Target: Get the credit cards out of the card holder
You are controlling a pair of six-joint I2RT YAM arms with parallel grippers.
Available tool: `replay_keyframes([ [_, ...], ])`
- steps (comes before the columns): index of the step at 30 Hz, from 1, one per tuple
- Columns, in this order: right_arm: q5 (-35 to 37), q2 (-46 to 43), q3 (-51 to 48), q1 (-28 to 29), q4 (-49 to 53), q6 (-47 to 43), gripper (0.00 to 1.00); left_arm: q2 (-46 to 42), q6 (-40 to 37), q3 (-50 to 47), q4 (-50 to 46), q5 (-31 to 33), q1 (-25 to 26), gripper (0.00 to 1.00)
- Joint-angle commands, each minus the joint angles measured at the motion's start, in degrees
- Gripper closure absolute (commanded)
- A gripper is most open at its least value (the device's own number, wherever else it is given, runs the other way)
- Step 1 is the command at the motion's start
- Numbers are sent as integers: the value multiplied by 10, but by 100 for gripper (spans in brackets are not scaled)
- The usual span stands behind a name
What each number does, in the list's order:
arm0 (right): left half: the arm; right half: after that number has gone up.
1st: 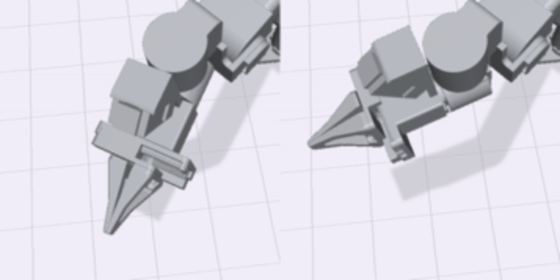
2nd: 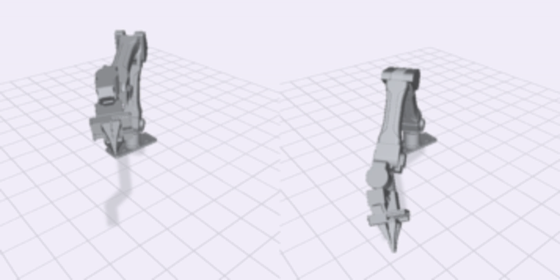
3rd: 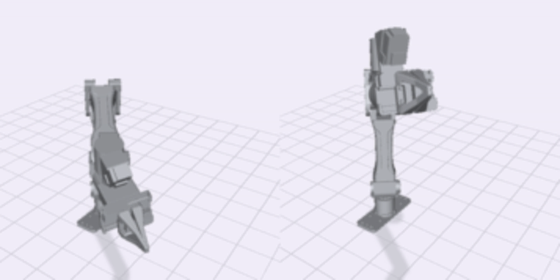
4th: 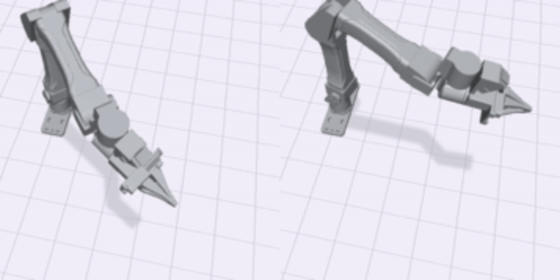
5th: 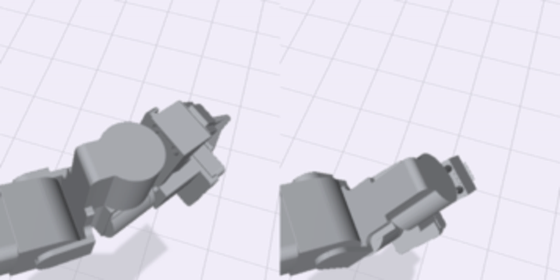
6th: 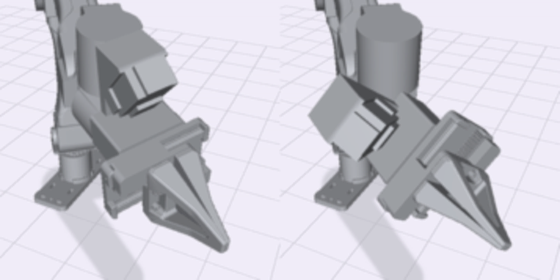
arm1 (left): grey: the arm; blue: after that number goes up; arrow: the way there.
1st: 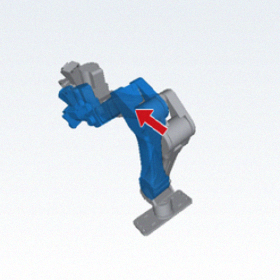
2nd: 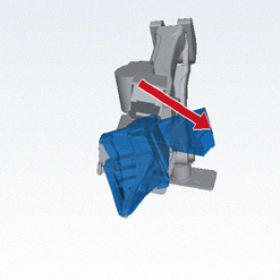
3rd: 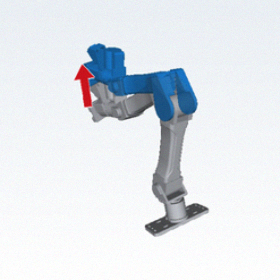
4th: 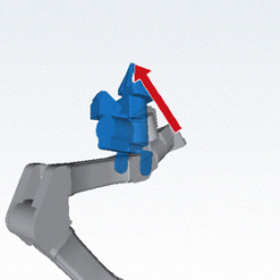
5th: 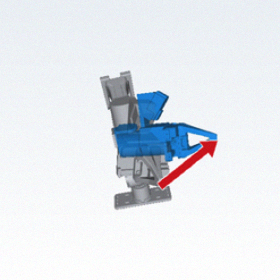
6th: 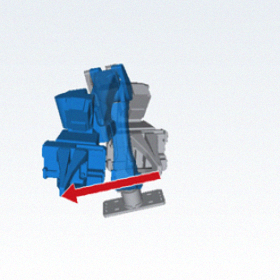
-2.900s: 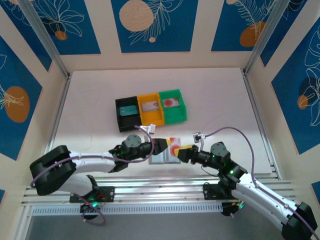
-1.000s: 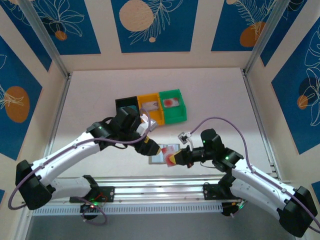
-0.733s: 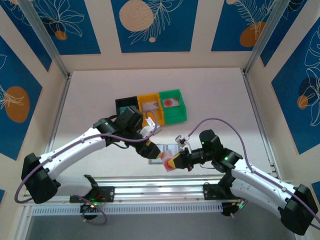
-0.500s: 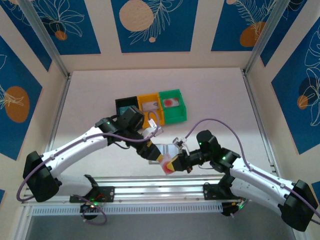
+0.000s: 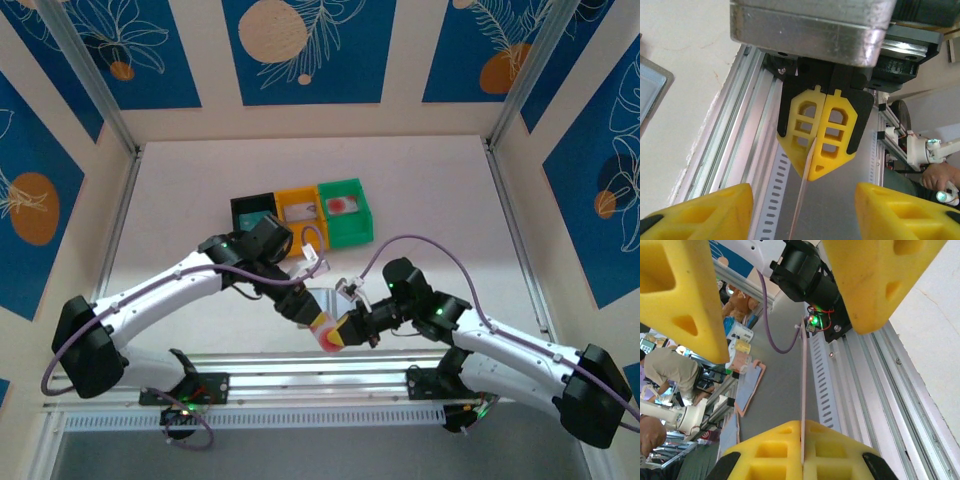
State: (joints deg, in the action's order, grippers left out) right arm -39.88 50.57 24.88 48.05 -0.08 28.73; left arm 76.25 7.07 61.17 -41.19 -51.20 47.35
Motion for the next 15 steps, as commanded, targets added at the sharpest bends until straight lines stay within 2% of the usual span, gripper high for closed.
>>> replay_keyframes([
  [1,-23,9,24,6,-6,-13,100,8,-17,-3,-11,-29,1,49],
  [10,-29,25,36,7,-6,-17,100,21,-23,-5,-13,-44,8,68],
  [15,-32,30,40,8,-3,-18,100,17,-26,-5,-13,-48,8,83],
])
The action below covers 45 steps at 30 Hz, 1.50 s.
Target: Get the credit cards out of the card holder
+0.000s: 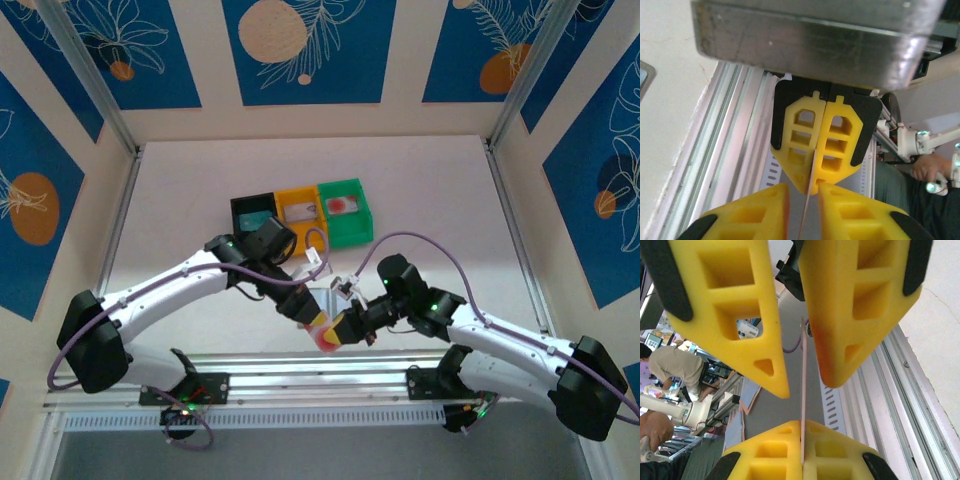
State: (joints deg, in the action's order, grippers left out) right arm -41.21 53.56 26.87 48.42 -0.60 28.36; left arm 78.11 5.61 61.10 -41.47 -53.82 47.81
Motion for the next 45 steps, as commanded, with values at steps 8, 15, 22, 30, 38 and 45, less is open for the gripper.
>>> replay_keyframes([
  [8,56,-24,26,-1,44,-19,89,-34,-6,-15,4,-1,3,100],
  [15,183,-139,-33,-34,47,23,50,-129,106,-82,130,99,-27,100],
  [22,211,-240,-141,-43,-89,100,37,-196,309,-173,328,174,-29,100],
  [30,240,-244,-167,-17,-168,125,37,-250,475,-257,511,212,-27,100],
  [38,251,-241,-173,-7,-216,130,44,-261,534,-306,588,230,2,100],
  [45,253,-240,-160,-7,-213,124,53,-268,537,-317,590,227,17,100],
])
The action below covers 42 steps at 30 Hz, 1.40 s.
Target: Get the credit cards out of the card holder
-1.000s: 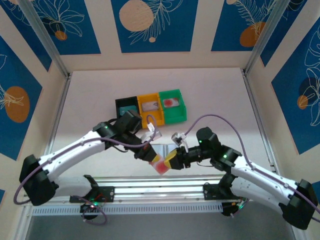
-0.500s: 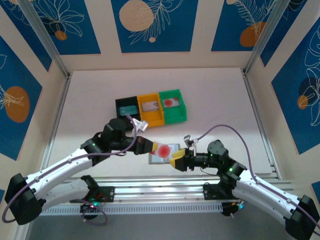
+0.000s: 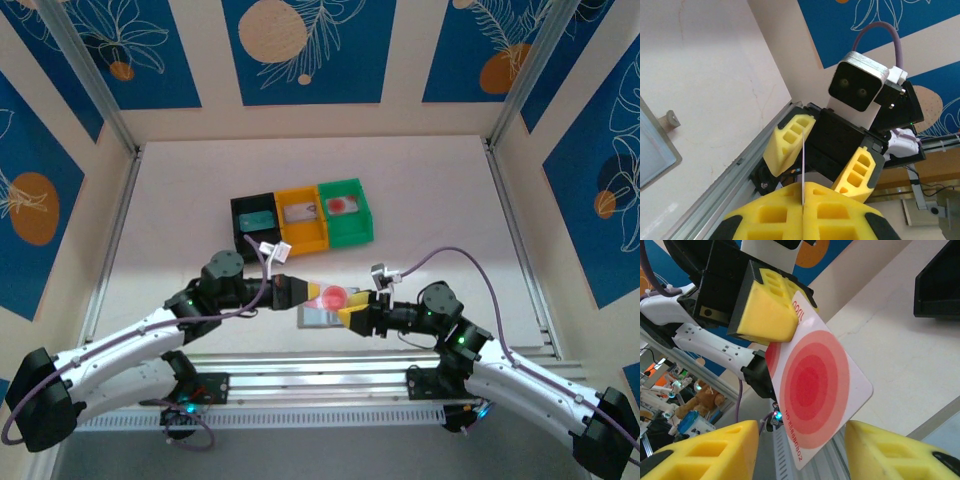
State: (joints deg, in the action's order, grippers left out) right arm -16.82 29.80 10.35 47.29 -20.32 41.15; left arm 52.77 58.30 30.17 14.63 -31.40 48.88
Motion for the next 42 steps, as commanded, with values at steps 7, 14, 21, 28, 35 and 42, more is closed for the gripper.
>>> replay_keyframes([
  [7,1,10,19,4,-17,-4,70,-22,-1,-11,17,3,10,100],
  [14,6,14,25,5,-19,-1,88,-25,-15,-17,3,5,11,100],
  [21,26,11,49,4,22,-9,100,-32,-110,37,-119,31,9,67],
  [28,93,16,116,-23,188,-25,100,0,-295,174,-337,83,-57,35],
  [35,60,79,230,-146,345,-49,100,0,-426,197,-372,339,-134,0],
  [42,-15,261,392,-273,475,-94,100,22,-465,172,-376,450,-173,0],
])
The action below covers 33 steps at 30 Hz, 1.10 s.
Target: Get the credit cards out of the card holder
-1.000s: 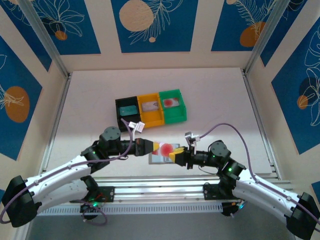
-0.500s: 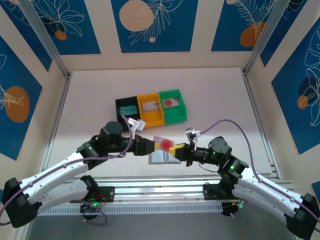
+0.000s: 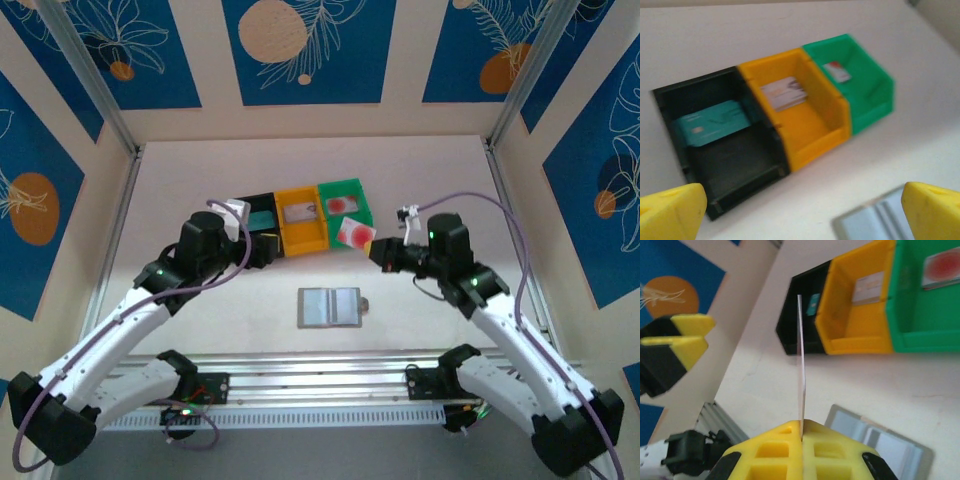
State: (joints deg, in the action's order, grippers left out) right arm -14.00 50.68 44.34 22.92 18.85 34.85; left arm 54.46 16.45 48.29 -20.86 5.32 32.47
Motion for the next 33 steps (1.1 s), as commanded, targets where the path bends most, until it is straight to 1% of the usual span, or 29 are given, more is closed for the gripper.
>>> replay_keyframes([
  [1,-48,80,69,-40,92,-34,100,6,-56,-7,-25,92,-10,0],
  [5,-32,204,155,-53,124,-50,100,-8,-74,-19,-28,143,-11,0],
  [8,2,296,221,-52,149,-59,100,-18,-77,-29,-25,175,-11,0],
  [13,70,432,334,-36,200,-97,100,-18,-77,-42,-12,178,-11,0],
  [16,70,497,387,-35,214,-111,100,-14,-75,-40,-13,176,-12,0],
  [19,81,541,421,-30,212,-123,100,-18,-75,-42,-10,164,-12,0],
  [21,101,566,449,-29,222,-132,100,-23,-77,-44,-8,168,-12,0],
  [23,101,579,461,-35,217,-134,100,-27,-77,-46,-6,172,-12,0],
  [27,64,610,494,-41,205,-149,100,-26,-77,-47,-5,171,-12,0],
  [33,24,670,563,-42,226,-170,100,-19,-78,-45,-7,173,-12,0],
])
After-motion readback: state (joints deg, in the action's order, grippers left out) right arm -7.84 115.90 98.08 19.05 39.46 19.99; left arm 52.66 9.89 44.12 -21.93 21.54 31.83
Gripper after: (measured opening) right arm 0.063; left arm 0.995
